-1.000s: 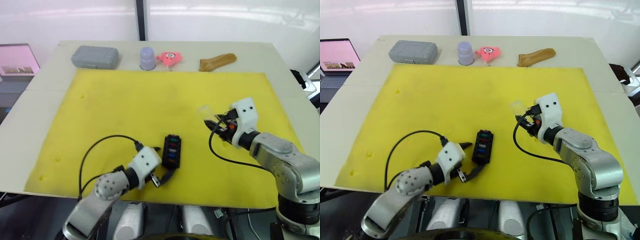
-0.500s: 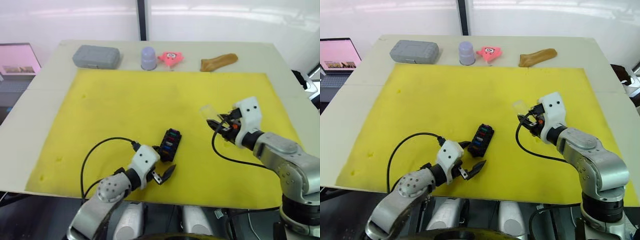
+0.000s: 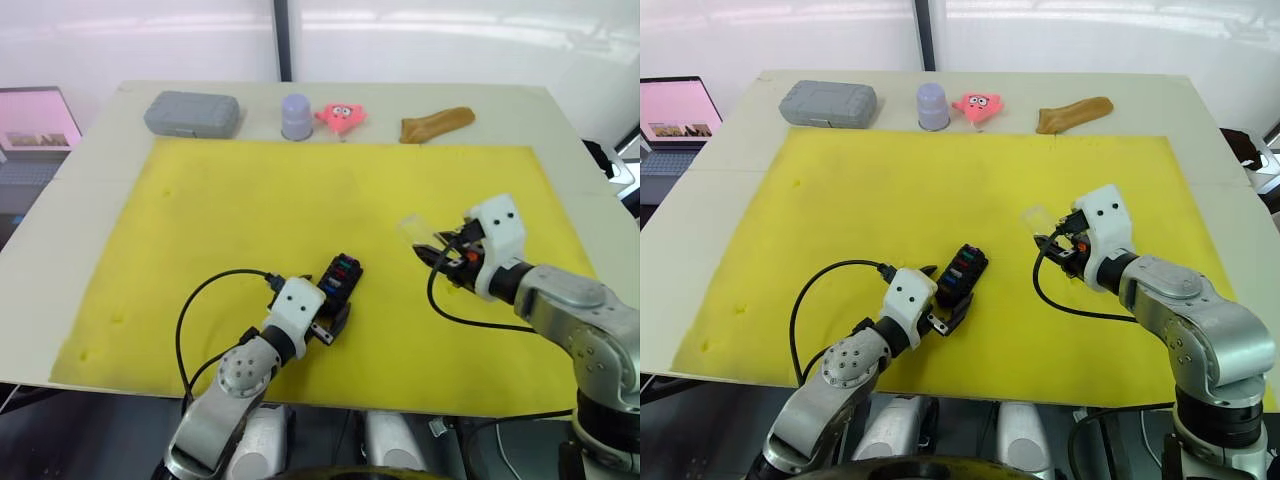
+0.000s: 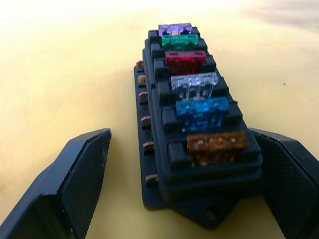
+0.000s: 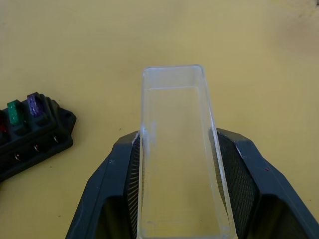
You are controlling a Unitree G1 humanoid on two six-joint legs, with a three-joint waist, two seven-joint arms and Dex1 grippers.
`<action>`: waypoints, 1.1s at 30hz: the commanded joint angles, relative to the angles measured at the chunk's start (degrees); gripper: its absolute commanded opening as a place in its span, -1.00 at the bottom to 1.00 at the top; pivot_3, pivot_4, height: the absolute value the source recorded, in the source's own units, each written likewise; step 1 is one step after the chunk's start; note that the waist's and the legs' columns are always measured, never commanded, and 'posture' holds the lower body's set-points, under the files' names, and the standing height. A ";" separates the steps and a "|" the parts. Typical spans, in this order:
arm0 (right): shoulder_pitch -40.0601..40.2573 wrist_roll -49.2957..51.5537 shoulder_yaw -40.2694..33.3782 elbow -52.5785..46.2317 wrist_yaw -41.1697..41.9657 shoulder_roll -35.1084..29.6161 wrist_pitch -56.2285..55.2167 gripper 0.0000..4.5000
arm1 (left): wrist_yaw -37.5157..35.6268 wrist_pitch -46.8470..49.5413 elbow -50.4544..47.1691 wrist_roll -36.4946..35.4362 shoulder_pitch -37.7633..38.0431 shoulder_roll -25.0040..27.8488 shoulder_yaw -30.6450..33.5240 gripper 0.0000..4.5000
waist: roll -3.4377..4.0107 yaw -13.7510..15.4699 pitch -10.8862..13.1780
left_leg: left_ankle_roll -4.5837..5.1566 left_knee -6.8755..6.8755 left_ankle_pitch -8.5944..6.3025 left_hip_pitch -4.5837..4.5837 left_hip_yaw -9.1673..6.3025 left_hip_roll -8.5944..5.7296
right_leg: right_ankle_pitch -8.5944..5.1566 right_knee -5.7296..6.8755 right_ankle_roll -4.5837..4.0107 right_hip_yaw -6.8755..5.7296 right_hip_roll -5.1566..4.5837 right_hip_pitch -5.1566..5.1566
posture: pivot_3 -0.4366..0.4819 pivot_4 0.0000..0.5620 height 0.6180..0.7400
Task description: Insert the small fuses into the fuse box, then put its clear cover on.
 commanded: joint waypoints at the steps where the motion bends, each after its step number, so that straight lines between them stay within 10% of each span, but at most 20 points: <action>1: -0.97 1.15 -1.33 -1.78 0.05 -0.25 -0.17 -0.25 | -1.29 -0.29 0.95 -0.49 -0.42 0.57 1.26 0.89 | 0.00 0.05 0.00 | -0.01 0.00 0.00 0.00 0.00 0.00 | 0.00 0.00 0.00 -0.01 0.00 0.00 | -0.05 -0.47 1.00; 5: -1.59 1.14 -0.99 -1.18 -0.05 -0.60 -0.68 -0.25 | -4.09 -1.31 1.75 -0.52 -2.46 2.83 2.09 0.18 | 0.00 0.02 0.00 | -0.01 0.01 0.01 0.00 0.00 0.00 | 0.00 0.00 0.00 0.00 0.00 0.01 | -0.05 -0.47 1.00; 19: -1.64 16.93 -5.49 -3.56 22.88 -13.89 -7.34 -0.25 | -39.55 -11.75 18.94 -15.37 -19.64 15.64 5.72 0.16 | -0.01 0.09 0.01 | -0.02 0.02 0.01 0.00 -0.04 0.01 | 0.00 -0.04 0.00 -0.09 0.01 0.05 | -0.05 -0.47 1.00; 26: -5.11 6.95 10.29 -0.16 33.67 -18.66 -21.98 -0.25 | -57.76 -22.56 35.06 -13.40 -31.69 16.02 0.88 0.16 | -0.05 -0.09 0.03 | -0.04 0.12 0.02 -0.01 -0.04 -0.02 | 0.00 -0.06 0.01 -0.15 0.00 0.10 | -0.05 -0.47 1.00; 33: -6.93 -6.00 23.24 5.33 37.82 -18.31 -34.26 -0.25 | -61.31 -27.51 43.14 -11.75 -35.47 12.67 0.35 0.16 | -0.05 0.08 0.03 | -0.06 0.18 0.03 -0.02 -0.08 -0.03 | 0.01 -0.06 0.02 -0.21 -0.02 0.10 | -0.05 -0.47 1.00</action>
